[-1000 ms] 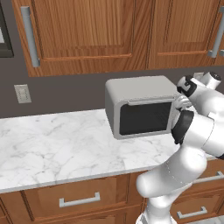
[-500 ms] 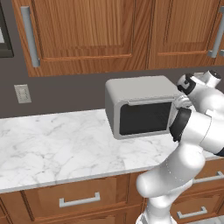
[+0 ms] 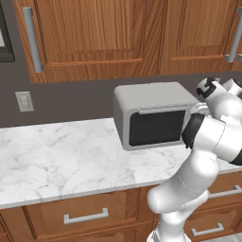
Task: Pick up the bagel from the plate, place it on the toaster oven rack, close the door, and set the timer.
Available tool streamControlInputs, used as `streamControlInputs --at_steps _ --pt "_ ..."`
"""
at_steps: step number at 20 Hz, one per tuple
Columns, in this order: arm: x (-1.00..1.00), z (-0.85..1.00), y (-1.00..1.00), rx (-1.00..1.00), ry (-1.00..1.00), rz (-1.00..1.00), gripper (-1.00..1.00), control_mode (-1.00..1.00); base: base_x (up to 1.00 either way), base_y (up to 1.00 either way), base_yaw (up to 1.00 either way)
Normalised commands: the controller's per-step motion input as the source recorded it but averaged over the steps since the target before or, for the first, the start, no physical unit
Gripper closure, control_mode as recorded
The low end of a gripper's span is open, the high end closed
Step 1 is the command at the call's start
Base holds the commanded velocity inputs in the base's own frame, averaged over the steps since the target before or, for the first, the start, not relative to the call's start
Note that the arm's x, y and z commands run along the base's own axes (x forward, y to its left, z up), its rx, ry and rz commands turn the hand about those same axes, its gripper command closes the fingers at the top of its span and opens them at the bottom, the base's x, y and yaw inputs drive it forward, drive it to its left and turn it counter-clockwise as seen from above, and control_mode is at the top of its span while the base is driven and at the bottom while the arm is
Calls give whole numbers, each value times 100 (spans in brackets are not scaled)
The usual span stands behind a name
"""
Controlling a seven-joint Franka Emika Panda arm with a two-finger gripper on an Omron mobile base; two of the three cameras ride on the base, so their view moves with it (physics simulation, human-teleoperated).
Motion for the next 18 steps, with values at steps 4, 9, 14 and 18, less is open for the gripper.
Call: streamControlInputs --at_steps 4,9,14,18 --pt "28 -26 -32 27 10 5 100 -100 0 0 0" --pt "22 -26 -30 24 7 5 100 -100 0 0 0" --pt "1 -29 -41 21 0 7 100 -100 0 0 0" --pt "0 -33 -38 20 0 8 100 -100 0 0 0"
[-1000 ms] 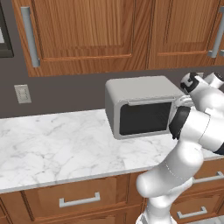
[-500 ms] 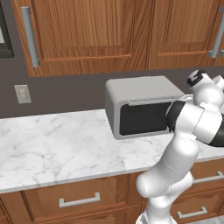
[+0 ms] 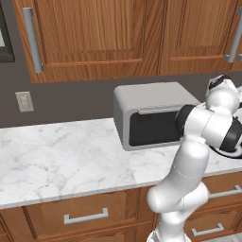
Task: Pick up the bagel from the plate, place it on the toaster oven rack, close the door, and set the timer.
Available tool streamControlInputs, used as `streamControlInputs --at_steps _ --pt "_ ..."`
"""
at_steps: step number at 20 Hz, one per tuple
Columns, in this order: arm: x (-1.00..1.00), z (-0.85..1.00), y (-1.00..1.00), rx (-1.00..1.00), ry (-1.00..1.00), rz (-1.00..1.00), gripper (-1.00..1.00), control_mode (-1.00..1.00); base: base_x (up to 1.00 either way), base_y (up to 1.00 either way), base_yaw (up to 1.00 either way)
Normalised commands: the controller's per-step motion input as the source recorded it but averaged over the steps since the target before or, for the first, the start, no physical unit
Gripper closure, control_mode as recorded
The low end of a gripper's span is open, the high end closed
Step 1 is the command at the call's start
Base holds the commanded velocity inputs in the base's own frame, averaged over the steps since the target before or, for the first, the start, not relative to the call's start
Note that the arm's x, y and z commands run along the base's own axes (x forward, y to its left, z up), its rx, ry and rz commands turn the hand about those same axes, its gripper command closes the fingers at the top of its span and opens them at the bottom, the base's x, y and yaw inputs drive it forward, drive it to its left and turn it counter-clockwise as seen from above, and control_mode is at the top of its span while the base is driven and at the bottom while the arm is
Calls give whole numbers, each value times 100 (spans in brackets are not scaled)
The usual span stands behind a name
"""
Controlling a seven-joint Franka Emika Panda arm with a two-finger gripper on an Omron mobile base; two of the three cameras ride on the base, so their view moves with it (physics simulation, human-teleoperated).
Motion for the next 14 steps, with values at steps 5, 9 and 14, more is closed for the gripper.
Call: streamControlInputs --at_steps 5,9,14 --pt "0 -39 -40 19 1 8 100 -100 0 0 0" --pt "0 -42 -40 18 2 8 100 -100 0 0 0" --pt "0 -49 -36 16 3 8 100 -100 0 0 0"
